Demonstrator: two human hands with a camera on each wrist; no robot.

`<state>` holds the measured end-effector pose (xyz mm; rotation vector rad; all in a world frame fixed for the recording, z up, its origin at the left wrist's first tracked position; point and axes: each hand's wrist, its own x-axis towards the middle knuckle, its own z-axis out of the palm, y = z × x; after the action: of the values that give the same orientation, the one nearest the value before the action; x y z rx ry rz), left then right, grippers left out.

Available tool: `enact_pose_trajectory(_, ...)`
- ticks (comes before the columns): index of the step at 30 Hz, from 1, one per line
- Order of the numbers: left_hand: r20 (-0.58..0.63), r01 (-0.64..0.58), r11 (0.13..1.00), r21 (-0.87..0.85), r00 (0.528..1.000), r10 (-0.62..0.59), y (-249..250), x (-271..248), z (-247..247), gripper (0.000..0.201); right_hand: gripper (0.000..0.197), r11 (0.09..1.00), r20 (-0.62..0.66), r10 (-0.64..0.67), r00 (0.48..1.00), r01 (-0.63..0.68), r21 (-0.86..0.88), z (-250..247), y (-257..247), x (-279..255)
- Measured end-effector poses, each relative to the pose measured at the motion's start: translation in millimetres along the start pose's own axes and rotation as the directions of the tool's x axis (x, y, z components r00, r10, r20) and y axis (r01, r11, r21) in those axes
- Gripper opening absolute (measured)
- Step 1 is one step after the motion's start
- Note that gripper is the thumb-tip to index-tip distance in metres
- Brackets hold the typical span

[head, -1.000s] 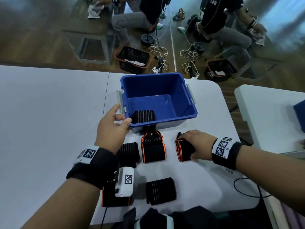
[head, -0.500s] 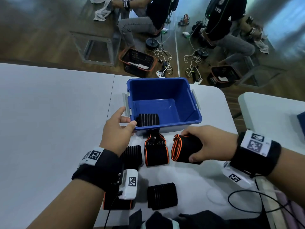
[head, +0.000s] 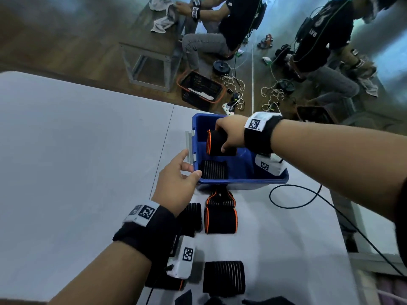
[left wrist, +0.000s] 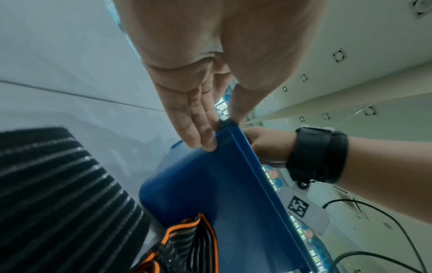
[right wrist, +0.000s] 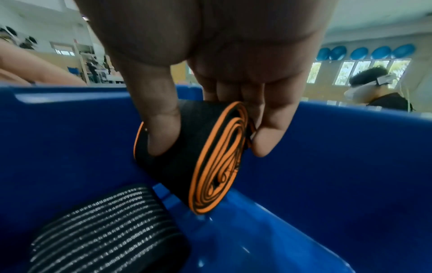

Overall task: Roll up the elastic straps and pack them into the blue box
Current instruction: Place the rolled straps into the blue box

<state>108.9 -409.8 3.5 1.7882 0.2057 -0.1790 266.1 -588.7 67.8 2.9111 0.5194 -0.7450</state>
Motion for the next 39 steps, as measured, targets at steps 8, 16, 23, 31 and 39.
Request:
enact_pose_trajectory(8,0.005,-0.026,1.000,0.005,1.000,0.026,-0.4,-0.1,-2.7,0.065,0.056,0.997,0.082,0.018,0.996,-0.012,-0.072,27.5,-21.2,47.1)
enact_pose_trajectory(16,0.005,-0.035,0.999,-0.023,0.999,0.036,-3.5,1.3,-3.2,0.065,0.061,0.994,0.090,-0.007,0.996,0.017,-0.110,26.7,-28.7,51.6)
enact_pose_trajectory(23,-0.005,-0.037,0.999,-0.038,0.999,0.037,-3.9,1.2,-1.8,0.066,0.063,0.992,-0.111,-0.063,0.992,0.075,0.100,-18.9,-12.7,-33.8)
enact_pose_trajectory(31,-0.025,-0.031,0.999,-0.037,0.999,0.030,-4.6,2.3,-0.7,0.064,0.060,0.874,-0.213,-0.186,0.959,0.261,0.410,43.3,-33.4,-160.2)
enact_pose_trajectory(39,-0.004,-0.017,1.000,-0.005,1.000,0.017,-5.4,4.0,-1.0,0.065,0.104,0.964,-0.089,-0.146,0.985,0.162,0.209,141.9,-41.9,-140.8)
